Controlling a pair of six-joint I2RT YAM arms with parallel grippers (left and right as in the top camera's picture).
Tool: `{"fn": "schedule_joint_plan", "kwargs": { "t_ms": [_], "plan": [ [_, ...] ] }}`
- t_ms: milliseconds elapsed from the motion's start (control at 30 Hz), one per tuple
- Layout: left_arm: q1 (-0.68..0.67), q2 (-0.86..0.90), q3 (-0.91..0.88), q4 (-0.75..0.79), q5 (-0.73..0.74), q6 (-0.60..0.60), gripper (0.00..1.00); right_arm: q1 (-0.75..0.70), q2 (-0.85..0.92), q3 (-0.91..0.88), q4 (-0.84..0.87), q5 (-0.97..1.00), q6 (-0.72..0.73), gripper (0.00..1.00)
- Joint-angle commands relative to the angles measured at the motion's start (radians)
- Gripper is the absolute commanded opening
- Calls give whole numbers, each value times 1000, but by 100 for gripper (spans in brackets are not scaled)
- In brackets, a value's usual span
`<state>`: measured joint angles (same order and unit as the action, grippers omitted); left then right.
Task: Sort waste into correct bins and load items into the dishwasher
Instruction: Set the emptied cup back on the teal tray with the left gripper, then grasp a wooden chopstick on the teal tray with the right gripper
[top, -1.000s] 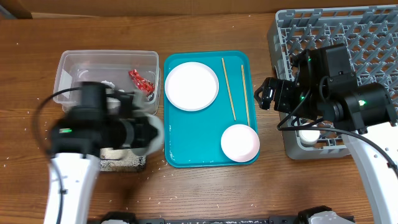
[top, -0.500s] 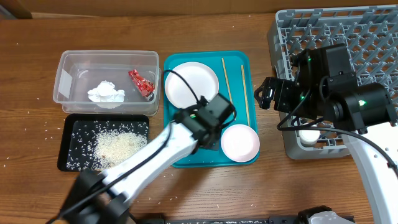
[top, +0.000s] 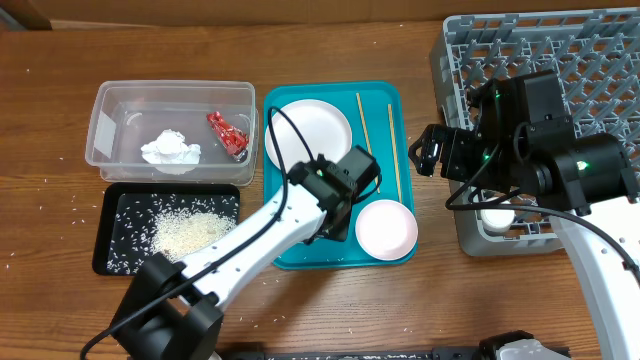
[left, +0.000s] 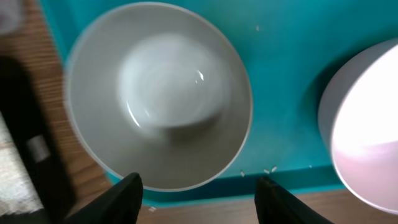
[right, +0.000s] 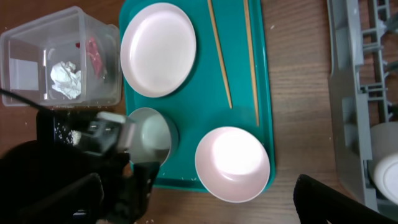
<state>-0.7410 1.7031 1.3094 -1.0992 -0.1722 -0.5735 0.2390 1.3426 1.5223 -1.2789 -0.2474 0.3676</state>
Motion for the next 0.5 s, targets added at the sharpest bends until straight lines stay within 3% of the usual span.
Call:
{"fn": "schedule_joint_plan", "kwargs": {
  "t_ms": [0, 100, 333, 400, 467],
  "plan": [
    [40, -86, 140, -80, -57, 13, 62, 3, -18, 16, 26, -1, -28, 96],
    [91, -145, 237, -167, -61, 13, 63, 3, -6, 16, 59, 2, -71, 85],
    [269, -352, 371, -265, -63, 13, 69, 106, 126, 16, 89, 124, -167, 84],
    [321, -417, 378, -275, -64, 13, 76, 136, 187, 16, 103, 194, -166, 82],
    [366, -477, 378, -291, -64, 13, 91, 147, 245, 16, 143, 222, -158, 77]
  ]
}}
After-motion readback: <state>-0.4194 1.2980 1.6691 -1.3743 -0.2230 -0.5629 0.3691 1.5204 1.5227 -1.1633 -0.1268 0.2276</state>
